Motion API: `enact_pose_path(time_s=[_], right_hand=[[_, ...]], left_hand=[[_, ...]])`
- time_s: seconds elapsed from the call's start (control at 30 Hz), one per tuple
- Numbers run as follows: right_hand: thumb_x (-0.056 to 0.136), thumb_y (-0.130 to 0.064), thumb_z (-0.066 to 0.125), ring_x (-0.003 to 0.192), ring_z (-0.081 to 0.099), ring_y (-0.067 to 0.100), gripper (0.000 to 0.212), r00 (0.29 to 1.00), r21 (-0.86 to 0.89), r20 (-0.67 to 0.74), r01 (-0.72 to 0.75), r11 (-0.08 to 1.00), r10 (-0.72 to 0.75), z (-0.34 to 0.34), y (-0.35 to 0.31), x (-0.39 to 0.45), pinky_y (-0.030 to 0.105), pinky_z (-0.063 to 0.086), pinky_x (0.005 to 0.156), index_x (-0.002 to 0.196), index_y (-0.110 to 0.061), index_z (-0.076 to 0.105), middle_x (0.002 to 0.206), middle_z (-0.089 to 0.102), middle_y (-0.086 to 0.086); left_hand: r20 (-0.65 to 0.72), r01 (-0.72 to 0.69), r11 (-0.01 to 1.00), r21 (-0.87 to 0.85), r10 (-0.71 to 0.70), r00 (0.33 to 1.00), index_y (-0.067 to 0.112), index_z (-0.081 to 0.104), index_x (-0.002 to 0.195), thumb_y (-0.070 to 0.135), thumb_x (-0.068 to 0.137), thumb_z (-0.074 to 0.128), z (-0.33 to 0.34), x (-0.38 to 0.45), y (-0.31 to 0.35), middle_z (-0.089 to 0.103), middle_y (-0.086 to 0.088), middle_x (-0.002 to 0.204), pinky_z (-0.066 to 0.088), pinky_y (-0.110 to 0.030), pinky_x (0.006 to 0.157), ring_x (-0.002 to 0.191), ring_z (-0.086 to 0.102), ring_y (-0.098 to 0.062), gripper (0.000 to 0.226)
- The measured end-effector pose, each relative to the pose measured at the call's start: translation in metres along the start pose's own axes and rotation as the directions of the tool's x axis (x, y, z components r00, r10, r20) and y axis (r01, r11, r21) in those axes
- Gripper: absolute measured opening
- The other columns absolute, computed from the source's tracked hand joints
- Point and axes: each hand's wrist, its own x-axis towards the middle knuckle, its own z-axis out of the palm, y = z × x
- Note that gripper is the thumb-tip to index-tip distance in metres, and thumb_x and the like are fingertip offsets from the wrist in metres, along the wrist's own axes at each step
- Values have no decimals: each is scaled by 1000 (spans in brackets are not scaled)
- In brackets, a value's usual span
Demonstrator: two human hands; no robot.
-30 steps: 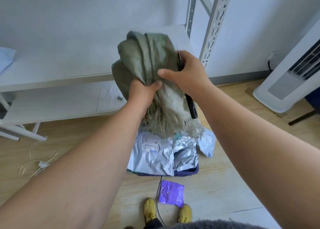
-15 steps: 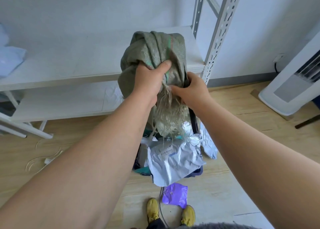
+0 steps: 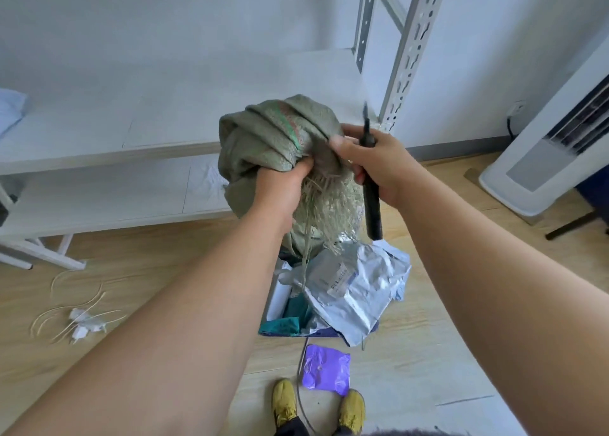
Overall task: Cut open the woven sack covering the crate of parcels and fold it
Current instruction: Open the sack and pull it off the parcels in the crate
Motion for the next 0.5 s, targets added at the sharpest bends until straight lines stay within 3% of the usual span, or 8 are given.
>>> enact_pose_path(time_s=[0.1,0.23,0.37,0.43,0.5], right_hand=[[80,-38,75,41,44,7,35,951,10,-264,-166,986,163,-16,28,-12,20,42,42,107,-17,67,68,59,-3],[82,-36,74,49,48,9,31,852,-8,-351,-418,908,389,-30,79,-28,21,47,49,99,-13,64,67,55,1],[79,-31,76,71,62,24,38,825,-361,-426,-530,767,370,-37,133,-38,38,55,70,108,-10,62,77,64,7],[78,-32,76,76,58,24,42,843,-571,-393,-537,621,368,-34,153,-45,32,47,65,110,-9,60,79,61,4],[77,-34,76,83,58,23,49,845,-670,-372,-531,519,385,-31,167,-50,27,40,65,115,-10,56,84,59,2]], left_hand=[[-104,7,999,-33,-10,995,16,53,130,25,85,70,9,1,-5,58,3,125,39,-33,95,117,52,-20,49],[-184,-31,999,-40,23,983,16,52,131,23,87,69,17,2,0,54,5,120,36,-28,92,111,49,-16,48],[-295,-75,997,24,79,952,17,55,126,28,86,69,26,-3,10,49,18,96,35,-24,88,99,45,-12,44],[-300,-97,994,42,105,948,16,54,126,27,87,69,32,-6,11,54,13,106,38,-27,95,108,49,-17,43],[-303,-109,990,87,130,944,14,53,128,26,88,68,37,-9,14,56,3,124,37,-33,105,118,49,-21,45]])
